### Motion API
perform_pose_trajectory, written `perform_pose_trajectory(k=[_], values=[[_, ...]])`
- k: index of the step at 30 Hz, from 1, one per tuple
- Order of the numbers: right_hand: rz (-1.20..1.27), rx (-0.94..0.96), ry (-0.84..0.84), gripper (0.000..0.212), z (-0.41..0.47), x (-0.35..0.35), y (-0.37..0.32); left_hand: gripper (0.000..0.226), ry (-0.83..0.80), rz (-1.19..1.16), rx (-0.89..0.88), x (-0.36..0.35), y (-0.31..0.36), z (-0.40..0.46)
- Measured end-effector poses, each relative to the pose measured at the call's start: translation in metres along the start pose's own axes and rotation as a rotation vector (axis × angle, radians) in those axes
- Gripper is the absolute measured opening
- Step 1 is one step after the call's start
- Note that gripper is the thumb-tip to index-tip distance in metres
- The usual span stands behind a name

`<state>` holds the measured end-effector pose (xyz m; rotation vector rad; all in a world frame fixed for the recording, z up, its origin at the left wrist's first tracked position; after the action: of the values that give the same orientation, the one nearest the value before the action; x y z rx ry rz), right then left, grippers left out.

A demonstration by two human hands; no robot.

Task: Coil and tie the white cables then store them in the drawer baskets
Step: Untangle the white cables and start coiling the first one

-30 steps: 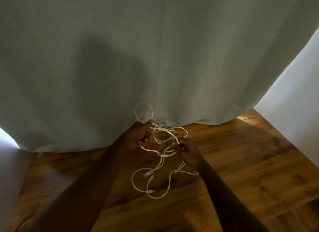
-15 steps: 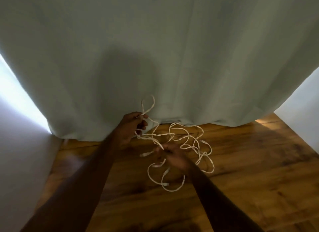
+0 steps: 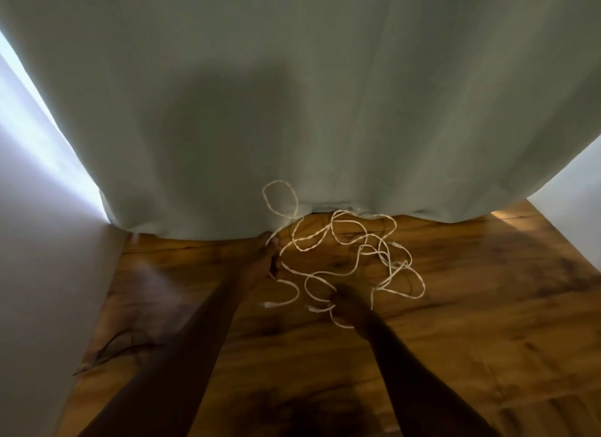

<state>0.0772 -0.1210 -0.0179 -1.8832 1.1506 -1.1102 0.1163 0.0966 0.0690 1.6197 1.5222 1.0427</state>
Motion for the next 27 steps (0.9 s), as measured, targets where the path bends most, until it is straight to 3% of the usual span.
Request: perform_pose_trajectory(k=[2,5,8,10,13,15,16,19,21,24,27], values=[[-0.109,0.042,-0.029,0.046,-0.003,0.019,-0.002,0.020,-0.011,0.123,0.025,-0.011,0.000,0.003],[-0.594,0.363,0.021,0.075,-0.010,0.035,-0.026,0.024,-0.086,0.258,0.086,-0.034,0.005,0.005],[-0.609,0.732,0.209,0.089,-0.023,0.042,-0.067,0.036,-0.232,0.243,0.226,-0.060,0.012,0.000],[-0.648,0.886,0.280,0.083,-0.032,0.044,-0.093,0.037,-0.338,0.174,0.287,-0.074,0.018,-0.008],[-0.574,0.802,0.512,0.048,-0.044,0.069,-0.114,0.034,-0.379,0.005,0.238,-0.080,0.031,-0.013],[-0.578,0.651,0.568,0.030,-0.042,0.085,-0.117,0.033,-0.293,-0.032,0.146,-0.074,0.042,-0.010],[-0.621,0.682,0.567,0.027,-0.045,0.085,-0.122,0.033,-0.257,-0.025,0.115,-0.073,0.046,-0.009],[-0.821,0.964,0.511,0.039,-0.055,0.065,-0.141,0.034,-0.267,0.002,0.119,-0.077,0.051,-0.012],[-0.992,1.026,0.473,0.052,-0.053,0.054,-0.153,0.034,-0.339,0.002,0.155,-0.084,0.052,-0.018],[-1.168,0.972,0.436,0.031,-0.039,0.061,-0.164,0.032,-0.424,0.003,0.113,-0.088,0.058,-0.029],[-1.304,0.810,0.432,0.028,-0.024,0.090,-0.163,0.028,-0.364,0.124,-0.074,-0.075,0.065,-0.042]])
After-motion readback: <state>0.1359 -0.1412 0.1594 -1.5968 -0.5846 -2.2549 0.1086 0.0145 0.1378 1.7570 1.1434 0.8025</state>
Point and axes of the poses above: each hand's wrist, its own z-axis towards the middle knuckle, its own x-axis out of the back of the hand, y = z × x, the point moved 6 cm from there along z, towards the middle knuckle, and after that the axes turned 12 degrees about x, right-handed, at the moved point
